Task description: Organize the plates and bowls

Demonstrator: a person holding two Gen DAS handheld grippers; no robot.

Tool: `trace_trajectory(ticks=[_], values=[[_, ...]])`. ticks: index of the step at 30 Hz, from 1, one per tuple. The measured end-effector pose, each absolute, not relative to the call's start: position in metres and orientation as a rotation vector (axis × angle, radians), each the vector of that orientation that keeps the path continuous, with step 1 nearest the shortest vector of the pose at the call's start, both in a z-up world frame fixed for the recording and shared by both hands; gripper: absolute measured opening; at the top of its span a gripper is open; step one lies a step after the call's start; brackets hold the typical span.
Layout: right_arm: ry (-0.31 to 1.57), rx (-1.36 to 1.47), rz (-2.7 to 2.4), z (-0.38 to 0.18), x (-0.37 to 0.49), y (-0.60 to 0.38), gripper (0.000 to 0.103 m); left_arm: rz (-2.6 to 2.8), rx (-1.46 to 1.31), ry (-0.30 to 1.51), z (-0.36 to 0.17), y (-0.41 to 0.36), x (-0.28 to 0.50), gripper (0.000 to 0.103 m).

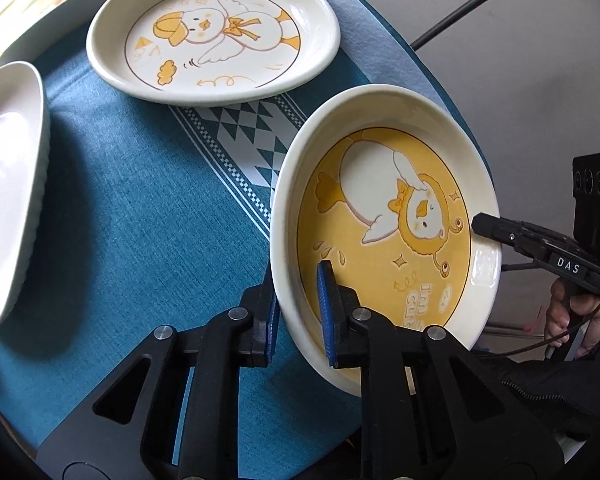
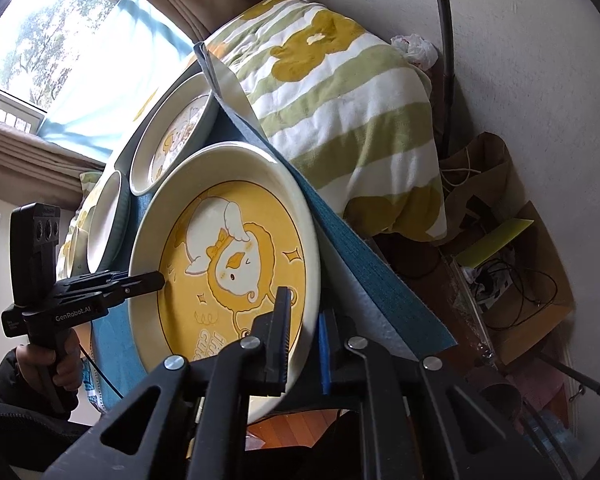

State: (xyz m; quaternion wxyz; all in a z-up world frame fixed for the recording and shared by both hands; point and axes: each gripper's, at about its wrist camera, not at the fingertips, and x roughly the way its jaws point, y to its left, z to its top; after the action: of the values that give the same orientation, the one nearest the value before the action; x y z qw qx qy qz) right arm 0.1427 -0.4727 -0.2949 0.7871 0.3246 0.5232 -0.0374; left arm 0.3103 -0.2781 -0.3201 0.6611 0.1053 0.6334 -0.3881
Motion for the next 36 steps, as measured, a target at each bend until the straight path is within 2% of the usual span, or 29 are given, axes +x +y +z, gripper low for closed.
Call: trace_trajectory(ticks=[10,23,36], values=[[1.140,0.594,0.033,-0.280,0.168,-0.461,0.011,-0.788,0.113,1.380,-0.303,-0.232,0.303,0.015],[1.156,0.407,0.297,-0.247,0.216,-0.360,0.011,-0.539,-0.078,1.259,-0.245,-0.087,0.273,0.015],[1.242,0.328,0.494,-0.294,0.237,-0.207,0.011,-0.318,-0.221,1.289,-0.281,0.086,0.232,0.015]])
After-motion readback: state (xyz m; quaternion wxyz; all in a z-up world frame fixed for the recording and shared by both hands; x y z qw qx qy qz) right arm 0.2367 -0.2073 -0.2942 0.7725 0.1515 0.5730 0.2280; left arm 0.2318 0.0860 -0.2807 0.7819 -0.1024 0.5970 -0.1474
